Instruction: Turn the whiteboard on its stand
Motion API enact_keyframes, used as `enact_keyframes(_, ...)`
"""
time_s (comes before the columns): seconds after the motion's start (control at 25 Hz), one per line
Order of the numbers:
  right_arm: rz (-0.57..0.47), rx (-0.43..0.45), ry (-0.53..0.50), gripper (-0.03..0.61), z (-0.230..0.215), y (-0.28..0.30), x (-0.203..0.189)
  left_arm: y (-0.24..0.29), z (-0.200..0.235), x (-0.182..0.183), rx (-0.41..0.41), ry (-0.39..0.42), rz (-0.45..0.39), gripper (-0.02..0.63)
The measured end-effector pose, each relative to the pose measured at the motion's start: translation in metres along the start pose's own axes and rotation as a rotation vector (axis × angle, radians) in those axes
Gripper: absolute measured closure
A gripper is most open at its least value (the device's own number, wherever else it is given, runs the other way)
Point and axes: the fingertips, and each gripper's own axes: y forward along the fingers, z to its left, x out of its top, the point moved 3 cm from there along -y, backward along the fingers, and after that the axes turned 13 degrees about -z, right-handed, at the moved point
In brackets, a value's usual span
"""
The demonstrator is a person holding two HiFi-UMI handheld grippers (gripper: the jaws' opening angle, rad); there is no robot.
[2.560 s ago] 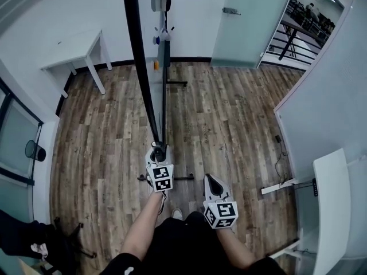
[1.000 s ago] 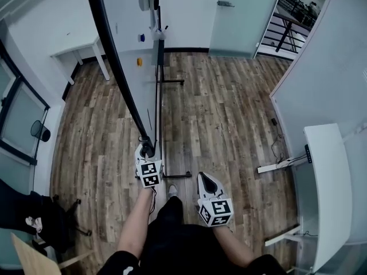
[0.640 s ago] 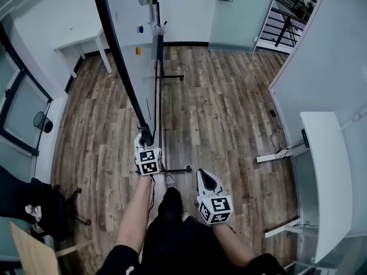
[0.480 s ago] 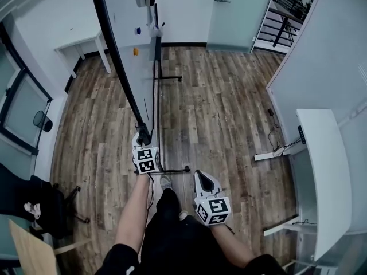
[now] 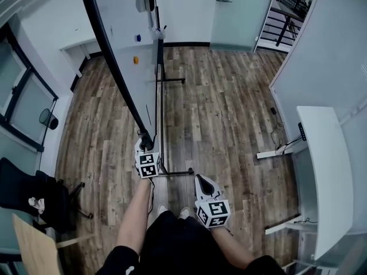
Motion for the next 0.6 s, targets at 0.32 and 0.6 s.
enact_keyframes(0.32, 0.015, 0.006, 0.013, 0.568, 0.007, -0.001, -0.009, -0.026, -0.007, -0.003, -0.024, -0.001, -0.001, 0.442)
enact_keyframes(0.6, 0.023, 0.005, 0.004, 0.568, 0.016, -0.009, -0.017, -0.051, -0.017, -0.003, -0.023, -0.007, -0.008, 0.442)
